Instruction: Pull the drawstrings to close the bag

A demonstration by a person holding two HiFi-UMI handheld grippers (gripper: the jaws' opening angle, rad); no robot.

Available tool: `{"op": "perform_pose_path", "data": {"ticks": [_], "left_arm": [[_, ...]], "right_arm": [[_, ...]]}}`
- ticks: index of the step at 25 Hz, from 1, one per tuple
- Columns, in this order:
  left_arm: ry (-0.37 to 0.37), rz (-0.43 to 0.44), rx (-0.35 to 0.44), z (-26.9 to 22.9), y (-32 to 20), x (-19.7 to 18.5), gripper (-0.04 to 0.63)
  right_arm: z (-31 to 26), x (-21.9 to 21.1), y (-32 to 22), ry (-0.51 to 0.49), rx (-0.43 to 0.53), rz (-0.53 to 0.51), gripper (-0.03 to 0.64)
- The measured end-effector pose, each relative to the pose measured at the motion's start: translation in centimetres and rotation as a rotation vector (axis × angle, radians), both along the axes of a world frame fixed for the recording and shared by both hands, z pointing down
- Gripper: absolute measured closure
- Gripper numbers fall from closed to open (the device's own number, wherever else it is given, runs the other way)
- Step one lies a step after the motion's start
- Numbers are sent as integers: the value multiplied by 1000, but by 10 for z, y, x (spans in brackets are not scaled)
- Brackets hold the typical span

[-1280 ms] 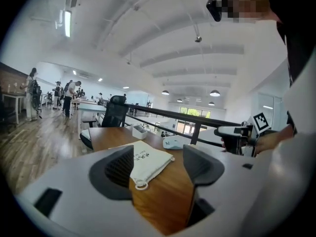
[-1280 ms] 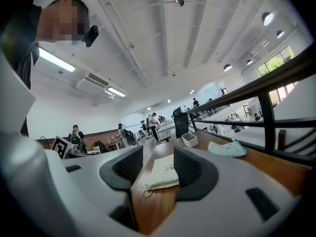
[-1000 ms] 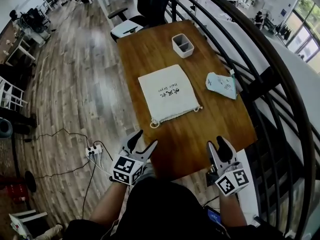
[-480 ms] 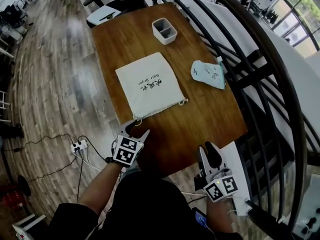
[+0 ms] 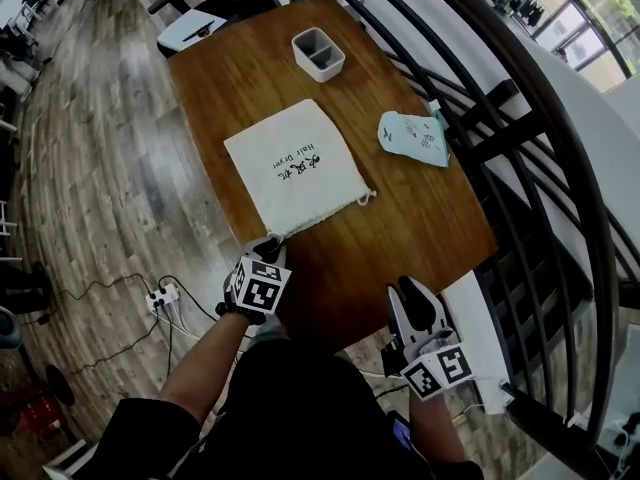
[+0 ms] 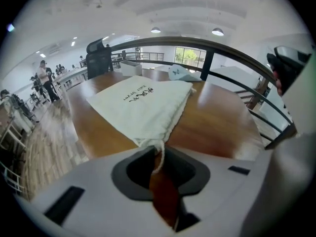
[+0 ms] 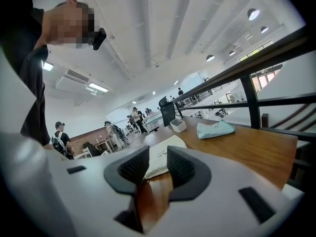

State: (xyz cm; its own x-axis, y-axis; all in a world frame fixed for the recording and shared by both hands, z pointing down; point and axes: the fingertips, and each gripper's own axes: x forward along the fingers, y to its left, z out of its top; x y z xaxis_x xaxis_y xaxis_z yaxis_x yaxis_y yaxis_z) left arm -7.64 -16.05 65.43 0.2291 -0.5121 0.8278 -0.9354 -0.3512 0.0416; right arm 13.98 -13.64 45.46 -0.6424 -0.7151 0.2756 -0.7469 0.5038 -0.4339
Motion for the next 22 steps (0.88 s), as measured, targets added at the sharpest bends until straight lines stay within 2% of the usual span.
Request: {"op": "perform_pose_path", "data": {"ticks": [3, 7, 9, 14, 19, 22], "left_arm": [[41, 10, 5, -6, 4, 2, 558], [81, 73, 74, -23, 16, 10, 568], [127, 83, 100, -34, 21, 15, 569], [316, 101, 185, -76, 26, 30, 571], [602, 47, 277, -121, 23, 35, 570], [687, 49, 327, -144, 21, 34, 570]], "right_arm": [[5, -2, -3, -1, -9, 2, 520], [9, -16, -4, -17, -15, -17, 531], [9, -24, -5, -21, -13, -37, 532], [6, -38, -10, -28, -2, -72, 537], [7, -47, -13, -18, -1, -104, 542], [24, -60, -15, 25, -32, -156, 546]]}}
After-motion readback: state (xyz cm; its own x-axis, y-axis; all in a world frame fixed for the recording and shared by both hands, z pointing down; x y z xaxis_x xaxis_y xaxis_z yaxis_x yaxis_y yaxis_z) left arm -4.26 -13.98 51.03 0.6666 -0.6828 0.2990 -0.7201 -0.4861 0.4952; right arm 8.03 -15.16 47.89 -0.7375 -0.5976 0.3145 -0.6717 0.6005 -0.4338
